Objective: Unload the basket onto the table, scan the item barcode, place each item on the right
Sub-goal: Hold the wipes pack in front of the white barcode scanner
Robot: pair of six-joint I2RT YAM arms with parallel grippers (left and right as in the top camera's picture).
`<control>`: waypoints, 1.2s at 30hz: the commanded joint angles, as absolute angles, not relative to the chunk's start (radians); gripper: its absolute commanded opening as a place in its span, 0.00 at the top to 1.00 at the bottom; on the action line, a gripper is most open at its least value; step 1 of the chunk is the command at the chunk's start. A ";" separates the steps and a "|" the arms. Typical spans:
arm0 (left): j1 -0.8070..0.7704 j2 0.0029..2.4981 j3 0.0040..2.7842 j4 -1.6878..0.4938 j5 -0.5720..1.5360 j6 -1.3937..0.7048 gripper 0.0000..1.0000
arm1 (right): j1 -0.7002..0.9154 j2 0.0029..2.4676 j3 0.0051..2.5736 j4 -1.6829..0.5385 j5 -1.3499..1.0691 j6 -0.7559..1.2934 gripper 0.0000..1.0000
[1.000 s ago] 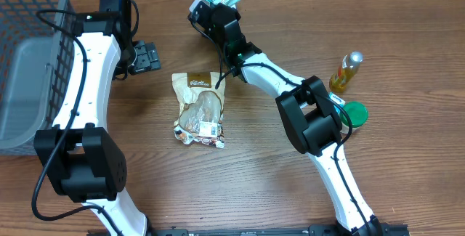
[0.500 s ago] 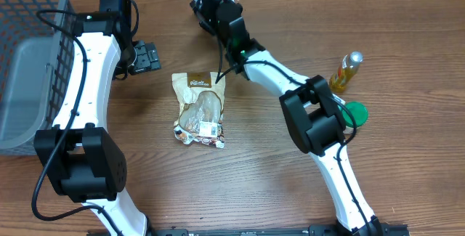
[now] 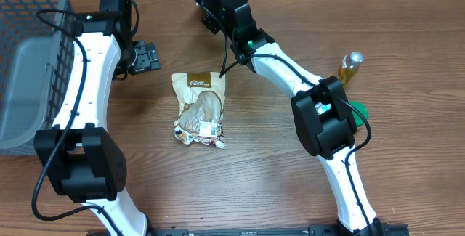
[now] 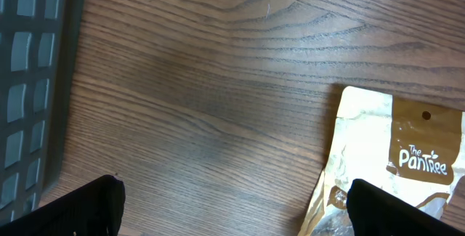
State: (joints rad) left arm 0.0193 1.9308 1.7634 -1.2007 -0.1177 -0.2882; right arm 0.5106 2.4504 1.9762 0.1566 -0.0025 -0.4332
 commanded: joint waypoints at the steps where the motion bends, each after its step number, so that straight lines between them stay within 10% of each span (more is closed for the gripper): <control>1: 0.012 1.916 1.779 -1.200 -0.131 -0.284 0.01 | 0.490 2.411 1.983 0.197 0.087 -0.413 0.96; 36: 0.012 1.916 1.779 -1.200 -0.131 -0.284 0.01 | 0.465 2.431 1.983 0.002 -0.064 -0.415 0.96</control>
